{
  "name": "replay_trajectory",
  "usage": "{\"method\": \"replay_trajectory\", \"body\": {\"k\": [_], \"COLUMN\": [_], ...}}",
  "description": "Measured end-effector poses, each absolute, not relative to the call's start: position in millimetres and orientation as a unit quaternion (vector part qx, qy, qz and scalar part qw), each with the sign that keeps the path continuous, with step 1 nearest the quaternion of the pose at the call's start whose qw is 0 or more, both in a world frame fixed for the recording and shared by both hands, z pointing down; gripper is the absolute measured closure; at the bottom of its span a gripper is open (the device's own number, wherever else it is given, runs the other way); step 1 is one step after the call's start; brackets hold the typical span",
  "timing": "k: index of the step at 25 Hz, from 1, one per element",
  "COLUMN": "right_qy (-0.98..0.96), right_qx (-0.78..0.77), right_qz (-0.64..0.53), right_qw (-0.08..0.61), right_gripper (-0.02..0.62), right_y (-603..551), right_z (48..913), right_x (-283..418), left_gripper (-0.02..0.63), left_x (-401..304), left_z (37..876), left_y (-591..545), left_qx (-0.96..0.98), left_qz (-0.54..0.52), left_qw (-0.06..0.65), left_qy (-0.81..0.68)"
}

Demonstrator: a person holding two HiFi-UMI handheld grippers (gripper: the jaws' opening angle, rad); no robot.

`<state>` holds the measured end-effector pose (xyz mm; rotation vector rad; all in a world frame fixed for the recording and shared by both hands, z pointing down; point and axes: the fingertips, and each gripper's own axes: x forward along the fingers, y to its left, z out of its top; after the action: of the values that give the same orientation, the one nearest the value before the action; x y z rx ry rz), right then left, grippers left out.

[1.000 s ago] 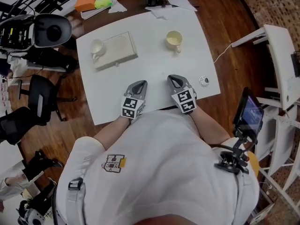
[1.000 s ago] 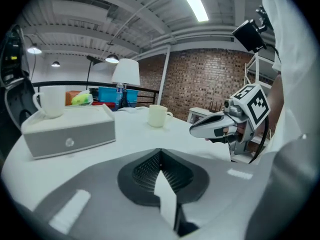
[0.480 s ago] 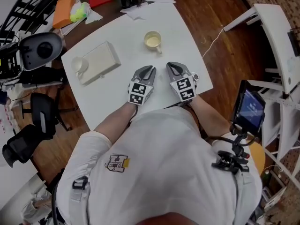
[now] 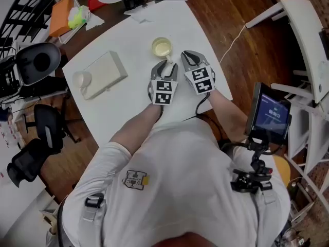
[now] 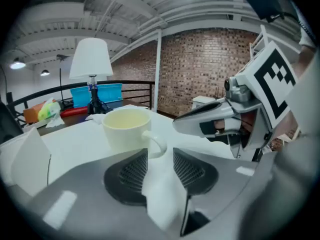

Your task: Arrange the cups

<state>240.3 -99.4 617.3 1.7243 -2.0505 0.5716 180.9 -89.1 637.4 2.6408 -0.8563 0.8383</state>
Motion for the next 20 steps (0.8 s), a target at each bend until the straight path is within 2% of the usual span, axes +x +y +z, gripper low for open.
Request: {"method": "replay_trajectory", "body": {"k": [4,5,11,16,20], "right_qy": [-0.74,-0.743,-0.775,-0.835,-0.863], "right_qx": [0.601,0.594,0.553,0.461,0.392], "right_qz": [0.207,0.208,0.197,0.128,0.073], "right_qw": [0.221,0.225,0.234,0.27,0.31], "right_gripper": [0.572,0.572,0.572,0.566,0.524], "right_y": [-126.7,-130.4,-136.2,-137.5,-133.6], "right_z": [624.5,627.6,635.3,635.5,639.1], "right_x": [246.0,243.6,227.8,209.3,194.4], "left_gripper": [0.457,0.508,0.514,0.523,0.529], "left_x": [186.2,187.7,175.3,151.2,128.4], "left_z": [642.4,642.9,642.8,645.8,645.5], "left_y": [-100.6,-100.9,-96.9,-96.9,-101.9], "left_qx": [0.892,0.892,0.907,0.925,0.932], "left_qz": [0.296,0.298,0.309,0.334,0.348], "left_qw": [0.127,0.125,0.107,0.054,0.003], "left_qy": [-0.318,-0.317,-0.267,-0.172,-0.099]}}
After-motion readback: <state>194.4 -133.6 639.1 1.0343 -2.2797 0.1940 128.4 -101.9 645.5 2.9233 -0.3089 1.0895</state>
